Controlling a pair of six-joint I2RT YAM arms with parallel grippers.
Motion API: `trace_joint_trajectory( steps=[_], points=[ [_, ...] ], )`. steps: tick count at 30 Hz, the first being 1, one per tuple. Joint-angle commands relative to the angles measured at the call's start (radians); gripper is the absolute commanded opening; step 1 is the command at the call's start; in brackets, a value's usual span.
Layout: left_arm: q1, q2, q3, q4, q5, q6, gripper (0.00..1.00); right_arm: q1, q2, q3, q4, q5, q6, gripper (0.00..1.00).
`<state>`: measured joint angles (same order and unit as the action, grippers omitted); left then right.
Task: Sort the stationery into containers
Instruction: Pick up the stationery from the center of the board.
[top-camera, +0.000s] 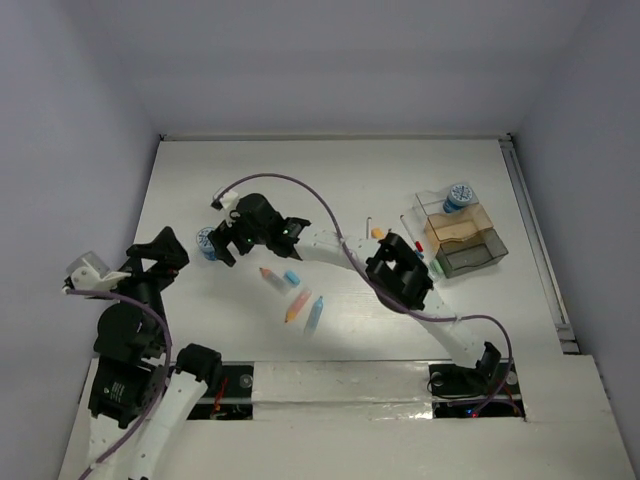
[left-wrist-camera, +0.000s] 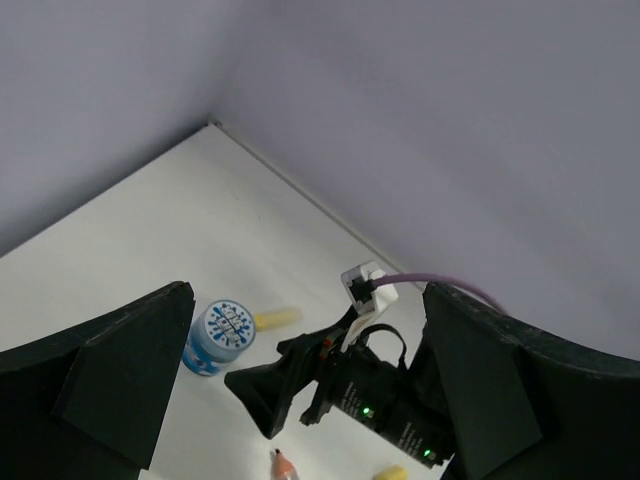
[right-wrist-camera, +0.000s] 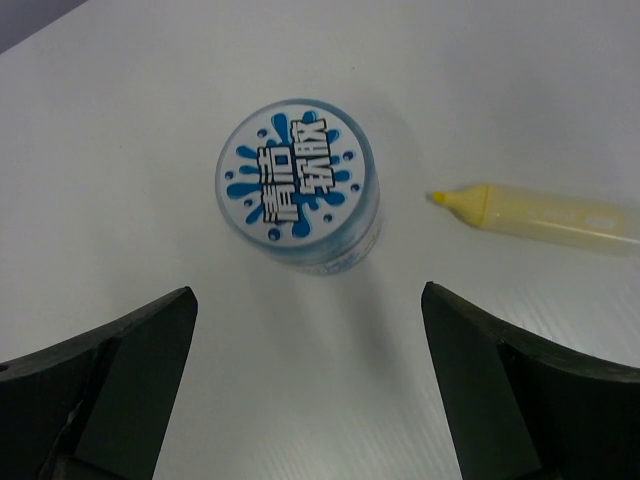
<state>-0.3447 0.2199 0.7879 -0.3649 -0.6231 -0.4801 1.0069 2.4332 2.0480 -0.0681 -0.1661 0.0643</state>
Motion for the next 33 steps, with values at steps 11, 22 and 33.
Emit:
trace_joint_trajectory(
  steps=[11, 22, 33],
  points=[
    [0.006, -0.065, -0.039, 0.092, -0.043, 0.006, 0.99, 0.032, 0.220, 0.368, -0.033, 0.048, -0.008, 1.00],
    [0.006, -0.074, -0.053, 0.112, 0.019, 0.040, 0.99, 0.041, 0.314, 0.478, 0.004, 0.051, 0.012, 0.95],
    [0.006, -0.077, -0.059, 0.126, 0.054, 0.060, 0.99, 0.041, 0.250, 0.396, 0.129, 0.109, 0.054, 0.38]
  ],
)
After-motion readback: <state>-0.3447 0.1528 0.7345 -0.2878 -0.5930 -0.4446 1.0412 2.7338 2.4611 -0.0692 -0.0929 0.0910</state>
